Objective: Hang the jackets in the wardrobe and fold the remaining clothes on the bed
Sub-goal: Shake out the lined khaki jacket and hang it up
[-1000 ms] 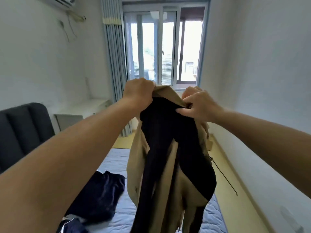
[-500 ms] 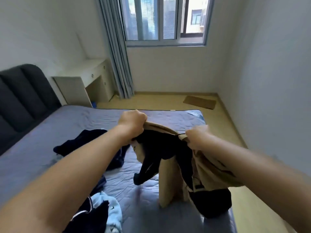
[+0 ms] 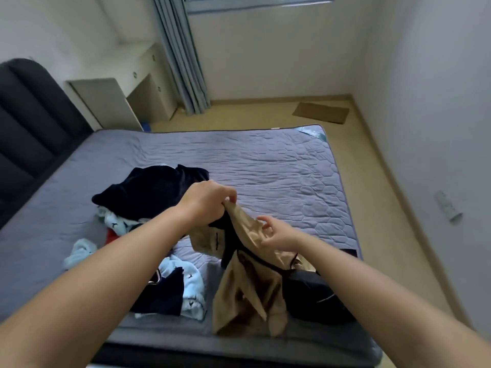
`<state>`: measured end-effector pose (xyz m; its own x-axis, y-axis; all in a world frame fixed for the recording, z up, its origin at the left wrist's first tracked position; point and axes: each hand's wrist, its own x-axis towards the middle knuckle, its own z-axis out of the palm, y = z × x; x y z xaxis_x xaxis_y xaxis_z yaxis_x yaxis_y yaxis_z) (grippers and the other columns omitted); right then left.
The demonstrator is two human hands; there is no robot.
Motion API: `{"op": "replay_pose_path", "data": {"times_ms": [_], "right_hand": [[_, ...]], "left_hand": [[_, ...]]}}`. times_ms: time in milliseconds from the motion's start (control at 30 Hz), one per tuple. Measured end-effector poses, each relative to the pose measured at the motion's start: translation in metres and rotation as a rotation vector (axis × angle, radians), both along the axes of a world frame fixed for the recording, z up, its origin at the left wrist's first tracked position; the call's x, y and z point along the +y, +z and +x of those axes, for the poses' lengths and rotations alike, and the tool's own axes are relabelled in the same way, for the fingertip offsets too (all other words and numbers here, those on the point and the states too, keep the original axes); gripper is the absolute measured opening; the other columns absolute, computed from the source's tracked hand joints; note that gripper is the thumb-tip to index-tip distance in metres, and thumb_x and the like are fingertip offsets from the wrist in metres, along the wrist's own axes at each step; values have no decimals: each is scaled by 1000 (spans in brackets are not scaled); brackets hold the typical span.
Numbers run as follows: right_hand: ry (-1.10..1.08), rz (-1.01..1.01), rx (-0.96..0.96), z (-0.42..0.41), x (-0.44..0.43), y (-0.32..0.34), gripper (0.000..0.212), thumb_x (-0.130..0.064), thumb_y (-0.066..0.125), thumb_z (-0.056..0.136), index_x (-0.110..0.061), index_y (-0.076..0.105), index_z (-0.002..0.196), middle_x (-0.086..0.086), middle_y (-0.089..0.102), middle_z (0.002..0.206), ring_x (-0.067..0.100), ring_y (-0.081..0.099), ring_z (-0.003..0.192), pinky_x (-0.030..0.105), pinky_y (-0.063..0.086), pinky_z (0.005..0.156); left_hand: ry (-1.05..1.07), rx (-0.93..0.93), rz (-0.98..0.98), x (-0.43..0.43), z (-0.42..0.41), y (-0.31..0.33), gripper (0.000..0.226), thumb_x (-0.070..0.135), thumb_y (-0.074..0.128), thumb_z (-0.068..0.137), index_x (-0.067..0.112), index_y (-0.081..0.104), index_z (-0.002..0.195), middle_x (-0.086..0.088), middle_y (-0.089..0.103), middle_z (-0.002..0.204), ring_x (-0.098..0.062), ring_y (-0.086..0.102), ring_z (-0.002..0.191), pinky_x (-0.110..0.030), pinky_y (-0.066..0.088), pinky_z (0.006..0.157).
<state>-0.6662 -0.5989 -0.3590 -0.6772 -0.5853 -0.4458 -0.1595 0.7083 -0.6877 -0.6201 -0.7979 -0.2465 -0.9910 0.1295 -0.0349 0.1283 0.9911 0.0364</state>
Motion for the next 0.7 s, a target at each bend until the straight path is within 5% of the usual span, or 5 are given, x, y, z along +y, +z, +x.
{"op": "replay_pose_path", "data": {"times_ms": [67,200,333,500,700], "right_hand": [[35,-66,64,4,-8,-1,68,-13,61,76,-26,38,139,0,46,133,16,46,121,32,42,100],[58,-25,165,5,-14,2,20,-17,61,75,-23,55,93,-4,60,94,19,57,95,36,50,81],[205,74,207,10,-10,4,12,-17,55,79,-28,55,83,-5,57,85,21,56,84,33,46,67],[8,127,652,20,0,0,12,-12,48,84,-13,59,91,7,51,100,29,52,95,29,32,64],[6,-69,437,32,31,-4,24,-16,53,82,-21,36,65,-1,49,68,26,51,70,34,36,60]], "left_hand": [[-60,22,-40,-2,6,5,38,2,46,75,29,62,96,6,52,68,-19,46,64,-27,25,53],[-81,55,-139,-18,17,16,32,-2,45,72,26,42,87,8,35,54,-11,31,47,-27,19,46],[-60,83,-176,-28,21,14,28,-2,46,68,22,38,81,8,35,54,-9,29,46,-27,17,45],[-4,27,-372,-40,23,0,19,9,51,72,22,37,73,7,41,59,-20,41,53,-26,21,48],[157,71,-208,-38,34,-20,19,3,53,76,16,42,68,-1,45,80,-27,42,59,-30,30,53]]}}
